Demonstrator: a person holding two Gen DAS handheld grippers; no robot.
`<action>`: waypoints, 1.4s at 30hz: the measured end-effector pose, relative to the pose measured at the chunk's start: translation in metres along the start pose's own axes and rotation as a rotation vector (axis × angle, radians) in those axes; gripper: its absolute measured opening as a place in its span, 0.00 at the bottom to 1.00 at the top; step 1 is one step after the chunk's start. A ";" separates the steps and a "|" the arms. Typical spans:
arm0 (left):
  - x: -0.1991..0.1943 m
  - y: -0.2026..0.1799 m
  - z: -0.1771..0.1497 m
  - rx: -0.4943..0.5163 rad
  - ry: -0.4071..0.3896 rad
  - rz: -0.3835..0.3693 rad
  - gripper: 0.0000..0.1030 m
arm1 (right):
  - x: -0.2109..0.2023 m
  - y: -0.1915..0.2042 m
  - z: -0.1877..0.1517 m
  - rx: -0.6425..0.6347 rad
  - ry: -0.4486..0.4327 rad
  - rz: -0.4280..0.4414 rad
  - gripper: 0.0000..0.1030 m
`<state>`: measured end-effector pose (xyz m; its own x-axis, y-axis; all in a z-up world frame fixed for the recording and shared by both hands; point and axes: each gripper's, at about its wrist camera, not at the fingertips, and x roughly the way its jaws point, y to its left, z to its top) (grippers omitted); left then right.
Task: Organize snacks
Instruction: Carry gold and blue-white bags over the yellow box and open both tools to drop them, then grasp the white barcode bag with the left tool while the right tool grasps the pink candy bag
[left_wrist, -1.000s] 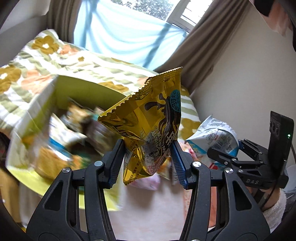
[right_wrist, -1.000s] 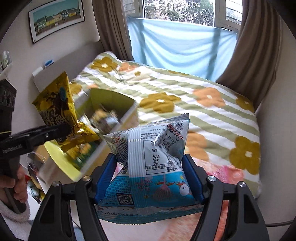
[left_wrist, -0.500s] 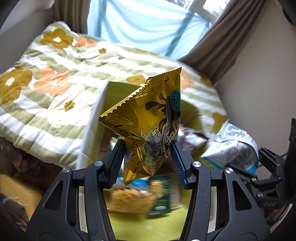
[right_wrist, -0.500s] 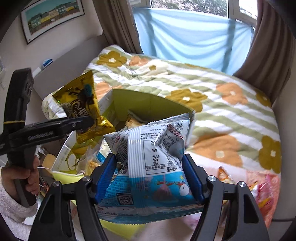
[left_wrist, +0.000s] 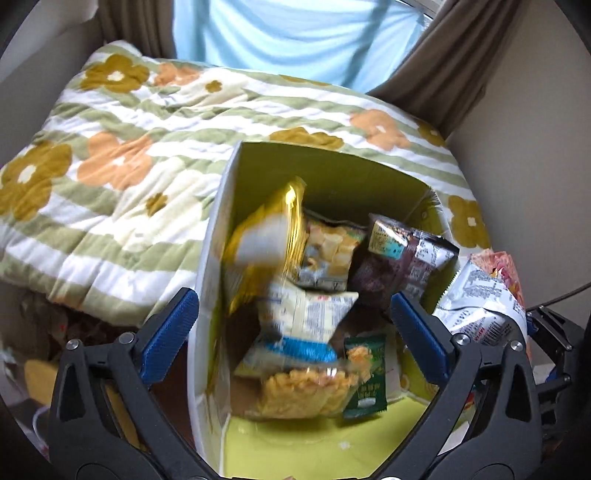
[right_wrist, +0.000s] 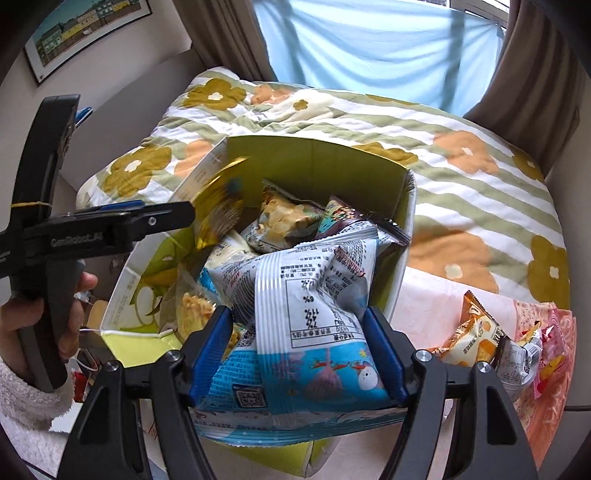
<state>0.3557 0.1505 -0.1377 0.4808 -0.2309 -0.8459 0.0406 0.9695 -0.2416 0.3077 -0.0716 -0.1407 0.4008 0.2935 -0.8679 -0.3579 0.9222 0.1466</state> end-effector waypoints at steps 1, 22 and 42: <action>-0.005 0.000 -0.004 -0.012 0.000 0.003 1.00 | -0.001 0.001 -0.001 -0.003 -0.004 0.002 0.66; -0.066 0.022 -0.055 -0.072 -0.072 0.041 1.00 | -0.011 0.027 -0.020 0.002 -0.116 -0.003 0.97; -0.075 -0.001 -0.065 0.002 -0.115 -0.052 1.00 | -0.054 0.017 -0.052 0.103 -0.177 -0.074 0.98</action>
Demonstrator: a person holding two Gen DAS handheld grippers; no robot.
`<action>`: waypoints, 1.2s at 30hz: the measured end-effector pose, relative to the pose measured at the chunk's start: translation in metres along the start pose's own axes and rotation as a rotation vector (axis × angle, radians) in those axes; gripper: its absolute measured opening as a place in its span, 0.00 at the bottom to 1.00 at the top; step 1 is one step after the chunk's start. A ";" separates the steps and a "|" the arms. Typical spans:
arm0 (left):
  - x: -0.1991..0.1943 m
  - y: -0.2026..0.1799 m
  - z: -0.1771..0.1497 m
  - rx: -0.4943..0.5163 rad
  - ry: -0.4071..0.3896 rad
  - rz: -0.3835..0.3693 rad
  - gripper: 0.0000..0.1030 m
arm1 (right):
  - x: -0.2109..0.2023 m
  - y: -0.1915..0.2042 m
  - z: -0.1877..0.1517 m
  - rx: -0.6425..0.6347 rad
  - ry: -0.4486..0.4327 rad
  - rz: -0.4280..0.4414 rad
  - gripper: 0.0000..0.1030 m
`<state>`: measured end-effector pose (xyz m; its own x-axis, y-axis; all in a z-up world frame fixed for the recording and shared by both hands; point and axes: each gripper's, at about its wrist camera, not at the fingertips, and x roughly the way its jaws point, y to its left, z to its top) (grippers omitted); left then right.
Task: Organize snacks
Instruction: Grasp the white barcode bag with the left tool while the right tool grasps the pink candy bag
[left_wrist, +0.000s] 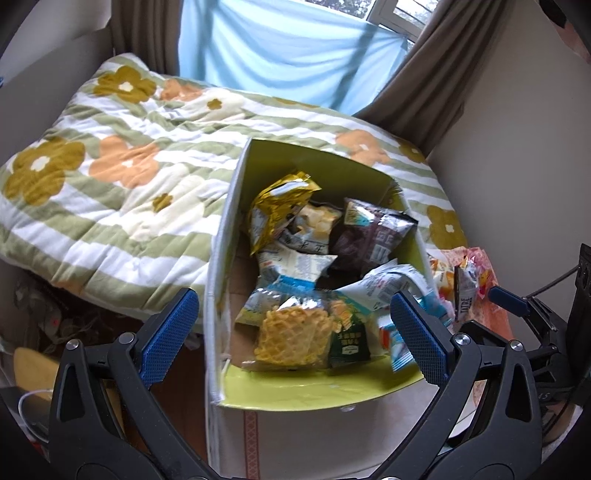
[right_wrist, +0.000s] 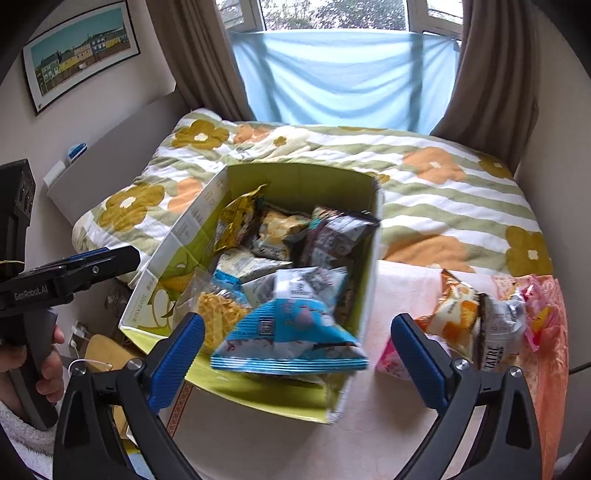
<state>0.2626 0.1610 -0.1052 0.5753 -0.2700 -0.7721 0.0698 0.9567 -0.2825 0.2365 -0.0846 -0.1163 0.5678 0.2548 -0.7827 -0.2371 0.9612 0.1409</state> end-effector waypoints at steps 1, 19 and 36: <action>0.000 -0.005 0.000 0.004 -0.003 -0.002 1.00 | -0.005 -0.006 0.000 0.009 -0.009 -0.004 0.98; 0.041 -0.214 -0.009 0.213 0.014 -0.056 1.00 | -0.105 -0.224 0.000 0.100 -0.079 -0.159 0.98; 0.154 -0.401 -0.034 0.663 0.151 -0.011 1.00 | -0.029 -0.368 0.007 0.001 0.141 -0.024 0.98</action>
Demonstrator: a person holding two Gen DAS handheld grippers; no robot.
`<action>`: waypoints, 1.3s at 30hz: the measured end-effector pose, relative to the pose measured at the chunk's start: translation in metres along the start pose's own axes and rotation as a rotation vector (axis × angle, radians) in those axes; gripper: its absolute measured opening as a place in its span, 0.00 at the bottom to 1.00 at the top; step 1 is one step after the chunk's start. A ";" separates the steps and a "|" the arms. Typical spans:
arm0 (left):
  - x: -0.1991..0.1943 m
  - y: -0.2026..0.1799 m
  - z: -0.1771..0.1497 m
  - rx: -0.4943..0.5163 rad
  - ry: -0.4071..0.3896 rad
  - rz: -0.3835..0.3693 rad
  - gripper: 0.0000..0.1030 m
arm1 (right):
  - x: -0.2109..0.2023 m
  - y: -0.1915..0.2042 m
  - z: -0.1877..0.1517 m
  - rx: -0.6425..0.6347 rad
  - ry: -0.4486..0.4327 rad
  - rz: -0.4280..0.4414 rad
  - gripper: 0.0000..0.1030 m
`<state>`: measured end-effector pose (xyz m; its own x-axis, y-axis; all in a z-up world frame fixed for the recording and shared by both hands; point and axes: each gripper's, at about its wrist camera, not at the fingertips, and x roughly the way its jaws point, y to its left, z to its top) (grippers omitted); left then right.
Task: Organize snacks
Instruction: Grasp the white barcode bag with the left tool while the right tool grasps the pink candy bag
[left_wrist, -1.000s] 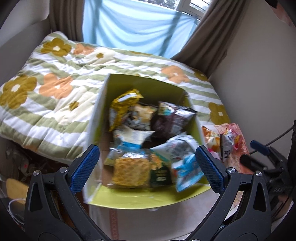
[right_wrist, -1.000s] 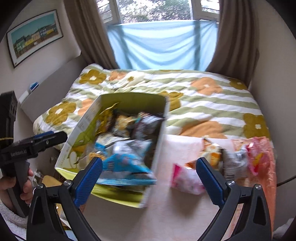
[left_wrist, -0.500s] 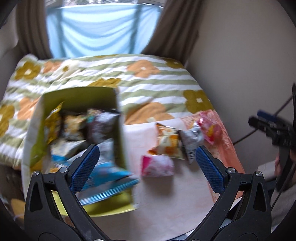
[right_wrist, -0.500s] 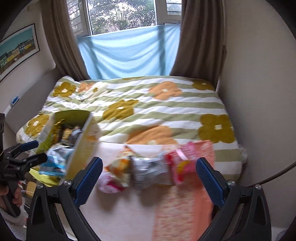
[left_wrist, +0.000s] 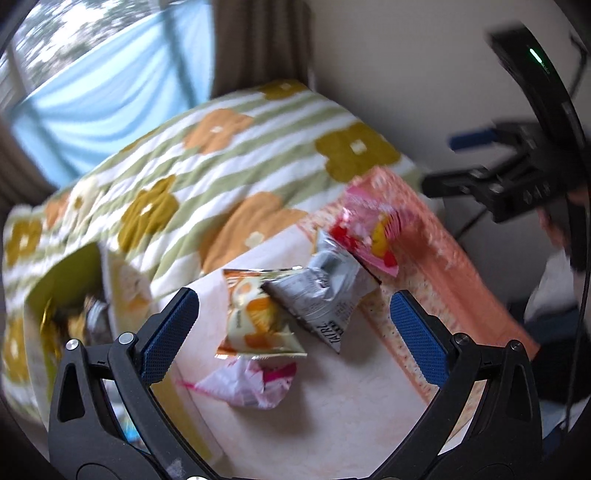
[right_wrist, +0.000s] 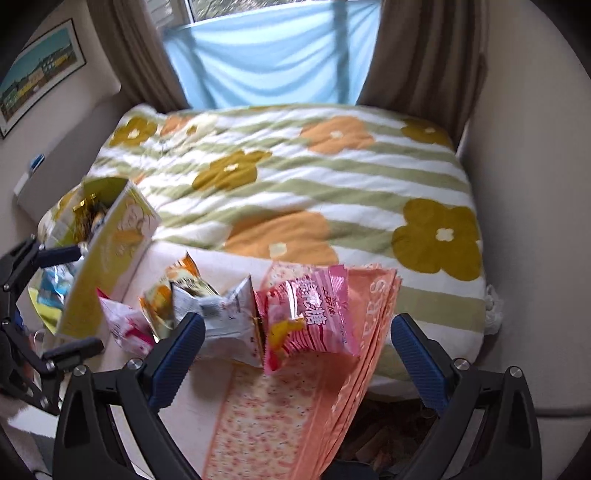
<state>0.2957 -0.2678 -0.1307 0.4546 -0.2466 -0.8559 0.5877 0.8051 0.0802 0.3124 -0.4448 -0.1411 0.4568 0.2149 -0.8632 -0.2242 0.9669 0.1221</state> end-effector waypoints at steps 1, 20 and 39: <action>0.007 -0.003 0.003 0.026 0.015 -0.001 1.00 | 0.006 -0.003 0.000 -0.002 0.012 0.013 0.98; 0.146 -0.054 0.002 0.396 0.264 -0.058 1.00 | 0.117 -0.024 0.005 -0.092 0.212 0.105 0.98; 0.153 -0.050 -0.006 0.365 0.311 -0.136 0.62 | 0.162 -0.029 0.013 -0.068 0.350 0.175 0.98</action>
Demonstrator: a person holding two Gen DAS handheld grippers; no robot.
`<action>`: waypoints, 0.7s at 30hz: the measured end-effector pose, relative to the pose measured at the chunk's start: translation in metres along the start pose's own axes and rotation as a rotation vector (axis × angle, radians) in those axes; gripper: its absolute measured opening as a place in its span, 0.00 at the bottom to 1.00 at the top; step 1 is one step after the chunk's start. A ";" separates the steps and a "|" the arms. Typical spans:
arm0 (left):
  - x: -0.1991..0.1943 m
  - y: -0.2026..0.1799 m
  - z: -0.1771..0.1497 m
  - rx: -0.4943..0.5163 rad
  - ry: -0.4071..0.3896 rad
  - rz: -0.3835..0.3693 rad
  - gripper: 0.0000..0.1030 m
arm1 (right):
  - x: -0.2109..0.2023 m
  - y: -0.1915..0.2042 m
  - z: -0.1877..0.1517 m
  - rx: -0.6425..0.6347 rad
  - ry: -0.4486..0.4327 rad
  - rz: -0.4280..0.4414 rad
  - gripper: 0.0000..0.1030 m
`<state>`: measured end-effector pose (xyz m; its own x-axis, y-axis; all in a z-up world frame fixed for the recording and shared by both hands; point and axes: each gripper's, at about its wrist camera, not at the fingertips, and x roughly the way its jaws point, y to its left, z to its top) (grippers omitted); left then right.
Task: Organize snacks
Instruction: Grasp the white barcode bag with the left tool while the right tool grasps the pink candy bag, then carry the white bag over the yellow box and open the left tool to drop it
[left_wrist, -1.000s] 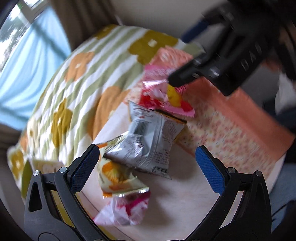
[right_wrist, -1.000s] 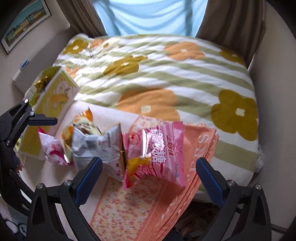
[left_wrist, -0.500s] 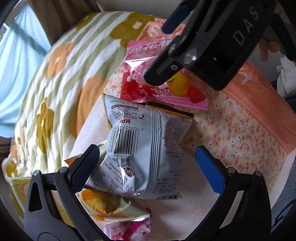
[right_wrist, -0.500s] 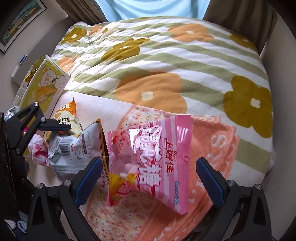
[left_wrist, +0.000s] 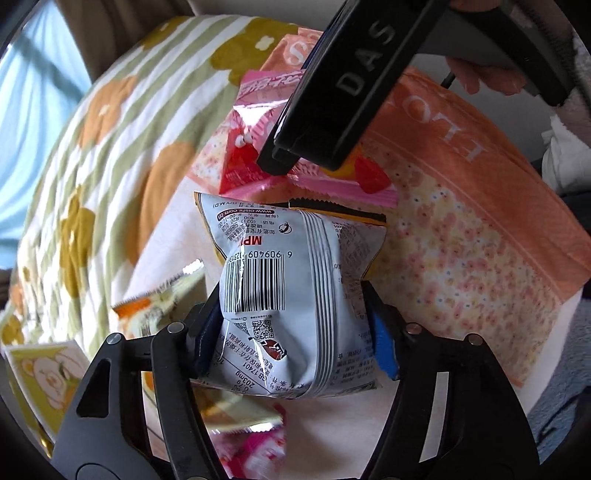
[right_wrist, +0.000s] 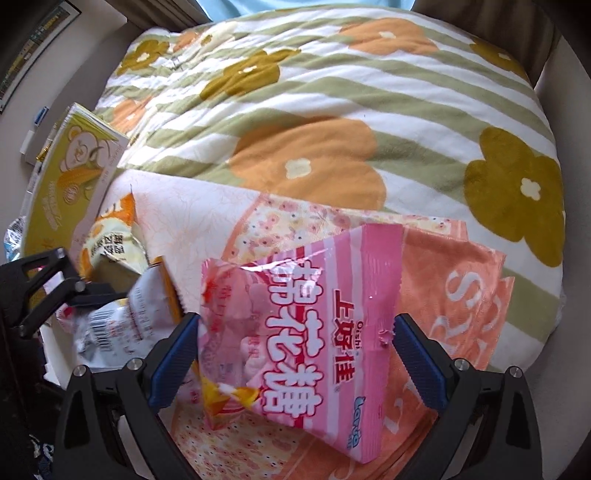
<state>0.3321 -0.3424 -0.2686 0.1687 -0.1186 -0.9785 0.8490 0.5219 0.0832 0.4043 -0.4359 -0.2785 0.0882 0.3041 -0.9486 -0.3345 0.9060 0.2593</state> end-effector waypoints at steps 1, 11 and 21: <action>-0.004 0.000 -0.003 -0.016 -0.005 -0.005 0.62 | 0.001 0.000 0.000 -0.003 0.001 0.002 0.98; -0.024 0.012 -0.026 -0.172 -0.018 -0.018 0.62 | 0.006 0.003 -0.003 -0.003 0.004 -0.029 0.95; -0.038 0.019 -0.039 -0.262 -0.049 0.006 0.62 | -0.012 0.008 -0.016 0.027 -0.053 -0.027 0.64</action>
<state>0.3226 -0.2949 -0.2374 0.2029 -0.1518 -0.9674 0.6903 0.7228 0.0314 0.3855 -0.4370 -0.2681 0.1466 0.2937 -0.9446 -0.3059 0.9216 0.2391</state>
